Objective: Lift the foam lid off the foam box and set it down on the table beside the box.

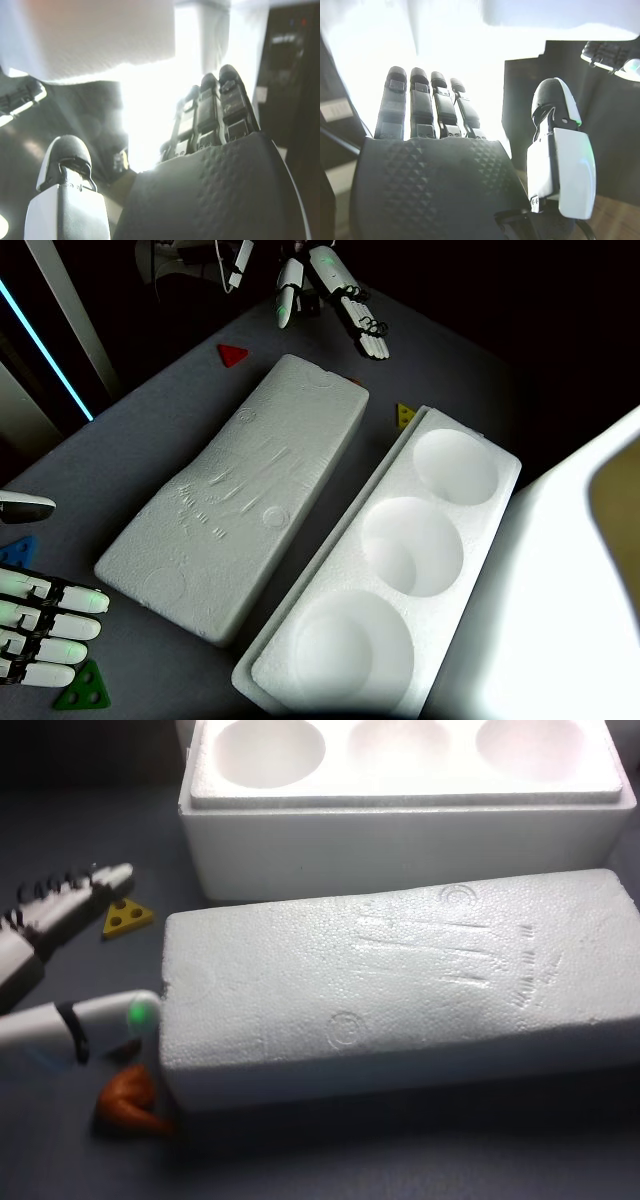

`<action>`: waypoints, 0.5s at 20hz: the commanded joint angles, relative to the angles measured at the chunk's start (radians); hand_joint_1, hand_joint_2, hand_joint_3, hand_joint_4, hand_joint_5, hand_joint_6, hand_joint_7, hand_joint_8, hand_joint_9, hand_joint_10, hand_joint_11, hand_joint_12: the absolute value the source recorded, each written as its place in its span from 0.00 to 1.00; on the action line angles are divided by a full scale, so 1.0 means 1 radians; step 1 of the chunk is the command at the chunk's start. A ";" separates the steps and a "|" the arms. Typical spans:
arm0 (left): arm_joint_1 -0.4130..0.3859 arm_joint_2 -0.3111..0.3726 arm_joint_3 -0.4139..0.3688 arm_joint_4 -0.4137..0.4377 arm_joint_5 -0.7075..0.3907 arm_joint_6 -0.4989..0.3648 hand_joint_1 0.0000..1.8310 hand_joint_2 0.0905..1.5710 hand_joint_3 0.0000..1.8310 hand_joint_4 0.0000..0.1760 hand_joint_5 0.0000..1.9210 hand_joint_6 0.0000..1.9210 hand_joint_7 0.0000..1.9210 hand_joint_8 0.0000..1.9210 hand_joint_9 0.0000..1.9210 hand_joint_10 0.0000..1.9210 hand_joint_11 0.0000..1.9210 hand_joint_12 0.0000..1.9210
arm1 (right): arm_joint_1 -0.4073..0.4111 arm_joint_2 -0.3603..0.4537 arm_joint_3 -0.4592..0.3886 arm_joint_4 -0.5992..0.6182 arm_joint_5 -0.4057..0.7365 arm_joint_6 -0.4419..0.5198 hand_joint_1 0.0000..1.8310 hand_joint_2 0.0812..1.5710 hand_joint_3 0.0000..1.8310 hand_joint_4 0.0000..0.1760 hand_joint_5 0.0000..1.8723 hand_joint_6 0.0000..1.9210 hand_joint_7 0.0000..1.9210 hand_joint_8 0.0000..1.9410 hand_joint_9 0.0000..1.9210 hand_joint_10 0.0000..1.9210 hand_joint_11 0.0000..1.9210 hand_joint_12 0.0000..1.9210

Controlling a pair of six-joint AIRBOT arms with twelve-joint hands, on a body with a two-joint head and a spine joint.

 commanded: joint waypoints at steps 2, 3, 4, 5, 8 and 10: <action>-0.051 0.011 0.014 0.037 -0.107 0.003 0.09 0.69 0.00 0.32 0.00 0.00 0.00 0.00 0.00 0.00 0.00 0.00 | 0.041 0.013 0.016 -0.026 0.122 -0.007 0.13 0.79 0.02 0.00 0.00 0.00 0.00 0.00 0.00 0.00 0.00 0.00; -0.074 0.013 0.020 0.056 -0.095 0.007 0.09 0.69 0.00 0.32 0.00 0.00 0.00 0.00 0.00 0.00 0.00 0.00 | 0.059 0.015 0.020 -0.041 0.116 -0.014 0.13 0.79 0.02 0.00 0.00 0.00 0.00 0.00 0.00 0.00 0.00 0.00; -0.116 0.016 0.032 0.090 -0.072 0.012 0.09 0.69 0.00 0.32 0.00 0.00 0.00 0.00 0.00 0.00 0.00 0.00 | 0.101 0.017 0.027 -0.069 0.094 -0.035 0.13 0.80 0.02 0.02 0.00 0.00 0.00 0.00 0.00 0.00 0.00 0.00; -0.131 0.016 0.037 0.103 -0.063 0.012 0.09 0.69 0.00 0.35 0.00 0.00 0.00 0.00 0.00 0.00 0.00 0.00 | 0.121 0.017 0.032 -0.082 0.081 -0.041 0.13 0.79 0.02 0.10 0.00 0.00 0.00 0.00 0.00 0.00 0.00 0.00; -0.224 0.016 0.062 0.186 -0.007 0.013 0.08 0.69 0.00 0.53 0.00 0.00 0.00 0.00 0.00 0.00 0.00 0.00 | 0.258 0.012 0.057 -0.181 -0.041 -0.080 0.21 0.83 0.03 0.02 0.00 0.00 0.00 0.00 0.00 0.00 0.01 0.00; -0.276 0.013 0.078 0.240 0.034 0.013 0.08 0.70 0.00 0.35 0.00 0.00 0.00 0.00 0.00 0.00 0.00 0.00 | 0.340 -0.008 0.078 -0.241 -0.118 -0.090 0.24 0.85 0.03 0.00 0.00 0.00 0.00 0.00 0.00 0.00 0.00 0.01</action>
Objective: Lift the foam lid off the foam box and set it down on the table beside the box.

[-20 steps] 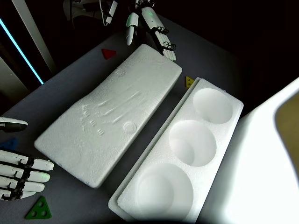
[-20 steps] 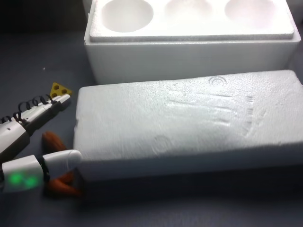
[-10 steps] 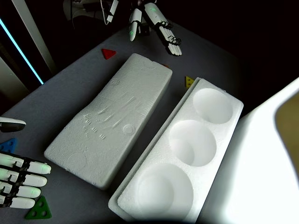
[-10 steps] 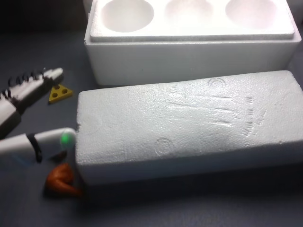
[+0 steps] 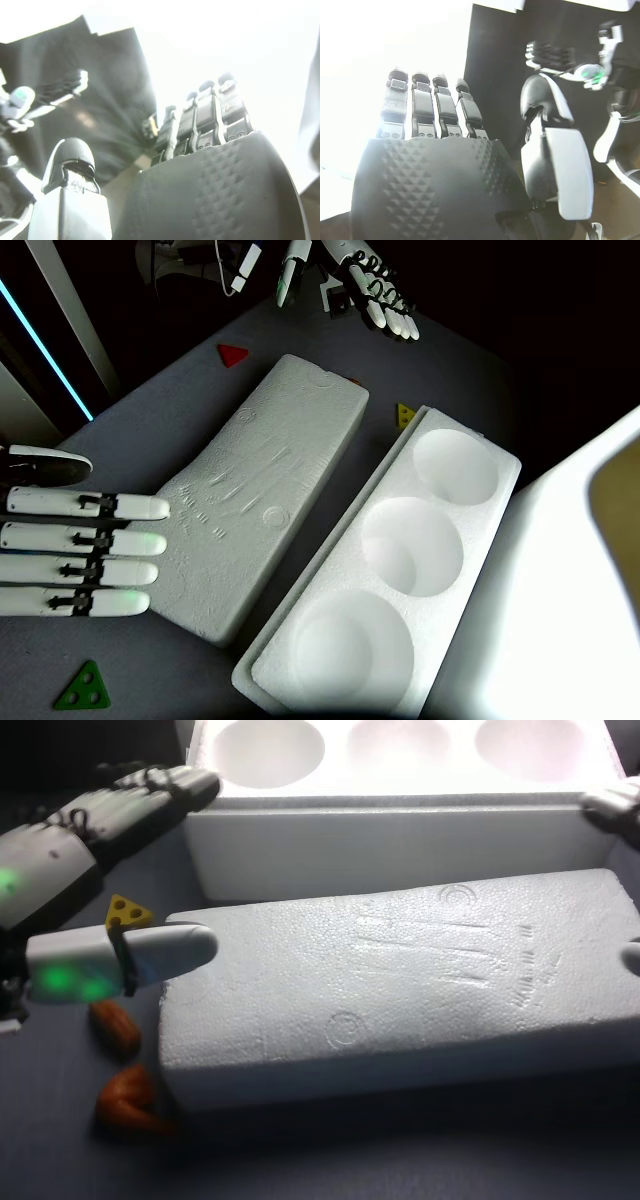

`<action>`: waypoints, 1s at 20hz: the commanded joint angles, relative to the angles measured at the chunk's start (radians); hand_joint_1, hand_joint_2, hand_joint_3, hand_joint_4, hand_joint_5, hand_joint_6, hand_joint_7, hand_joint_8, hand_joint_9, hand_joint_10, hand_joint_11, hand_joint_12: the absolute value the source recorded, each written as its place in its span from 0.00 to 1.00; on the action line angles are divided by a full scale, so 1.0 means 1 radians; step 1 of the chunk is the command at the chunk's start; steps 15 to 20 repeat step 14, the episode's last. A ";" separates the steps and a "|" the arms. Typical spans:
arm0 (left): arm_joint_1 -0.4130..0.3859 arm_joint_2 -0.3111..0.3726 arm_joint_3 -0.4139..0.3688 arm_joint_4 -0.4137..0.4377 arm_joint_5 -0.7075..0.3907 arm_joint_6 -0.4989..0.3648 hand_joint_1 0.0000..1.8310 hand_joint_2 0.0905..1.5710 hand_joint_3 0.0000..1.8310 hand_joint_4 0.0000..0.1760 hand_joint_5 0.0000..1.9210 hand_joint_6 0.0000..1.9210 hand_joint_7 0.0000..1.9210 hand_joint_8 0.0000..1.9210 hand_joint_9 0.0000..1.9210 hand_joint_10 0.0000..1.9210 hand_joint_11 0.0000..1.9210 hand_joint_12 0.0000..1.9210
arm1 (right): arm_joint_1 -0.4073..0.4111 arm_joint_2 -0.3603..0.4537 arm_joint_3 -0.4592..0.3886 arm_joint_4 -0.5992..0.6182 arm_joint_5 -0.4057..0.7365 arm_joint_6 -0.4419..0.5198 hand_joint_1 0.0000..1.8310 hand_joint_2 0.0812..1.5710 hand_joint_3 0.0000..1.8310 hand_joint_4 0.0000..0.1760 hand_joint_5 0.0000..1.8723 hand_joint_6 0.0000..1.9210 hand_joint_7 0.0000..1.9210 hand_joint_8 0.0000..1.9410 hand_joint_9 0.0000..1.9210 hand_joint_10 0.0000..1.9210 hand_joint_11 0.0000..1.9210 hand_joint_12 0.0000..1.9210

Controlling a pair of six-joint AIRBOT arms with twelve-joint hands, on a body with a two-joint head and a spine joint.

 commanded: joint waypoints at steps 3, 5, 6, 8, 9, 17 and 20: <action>-0.077 -0.008 0.031 0.052 -0.040 -0.009 0.11 0.71 0.01 0.18 0.00 0.00 0.00 0.00 0.00 0.00 0.00 0.00 | 0.086 -0.019 0.029 -0.054 -0.004 -0.002 0.27 0.85 0.02 0.00 0.00 0.00 0.00 0.00 0.00 0.00 0.00 0.00; -0.117 -0.015 0.043 0.081 -0.019 -0.009 0.12 0.70 0.00 0.13 0.00 0.00 0.00 0.00 0.00 0.00 0.00 0.00 | 0.110 -0.032 0.040 -0.074 -0.025 -0.001 0.25 0.85 0.02 0.00 0.00 0.00 0.00 0.00 0.00 0.00 0.00 0.00; -0.130 -0.017 0.047 0.092 -0.011 -0.011 0.11 0.70 0.00 0.06 0.00 0.00 0.00 0.00 0.00 0.00 0.00 0.00 | 0.117 -0.033 0.041 -0.079 -0.030 -0.001 0.24 0.85 0.02 0.00 0.00 0.00 0.00 0.00 0.00 0.00 0.00 0.00; -0.141 -0.016 0.048 0.102 -0.007 -0.012 0.11 0.70 0.00 0.03 0.00 0.00 0.00 0.00 0.00 0.00 0.00 0.00 | 0.122 -0.034 0.043 -0.082 -0.031 -0.001 0.22 0.85 0.01 0.00 0.00 0.00 0.00 0.00 0.00 0.00 0.00 0.00; -0.143 -0.016 0.050 0.104 -0.008 -0.013 0.12 0.70 0.00 0.04 0.00 0.00 0.00 0.00 0.00 0.00 0.00 0.00 | 0.122 -0.035 0.044 -0.083 -0.031 -0.001 0.24 0.85 0.01 0.00 0.00 0.00 0.00 0.00 0.00 0.00 0.00 0.00; -0.172 -0.009 0.054 0.121 -0.002 -0.016 0.13 0.70 0.00 0.25 0.00 0.00 0.00 0.00 0.00 0.00 0.00 0.00 | 0.130 -0.034 0.048 -0.088 -0.032 -0.004 0.17 0.83 0.00 0.00 0.00 0.00 0.00 0.00 0.00 0.00 0.00 0.32; -0.172 -0.009 0.054 0.121 -0.002 -0.016 0.13 0.70 0.00 0.25 0.00 0.00 0.00 0.00 0.00 0.00 0.00 0.00 | 0.130 -0.034 0.048 -0.088 -0.032 -0.004 0.17 0.83 0.00 0.00 0.00 0.00 0.00 0.00 0.00 0.00 0.00 0.32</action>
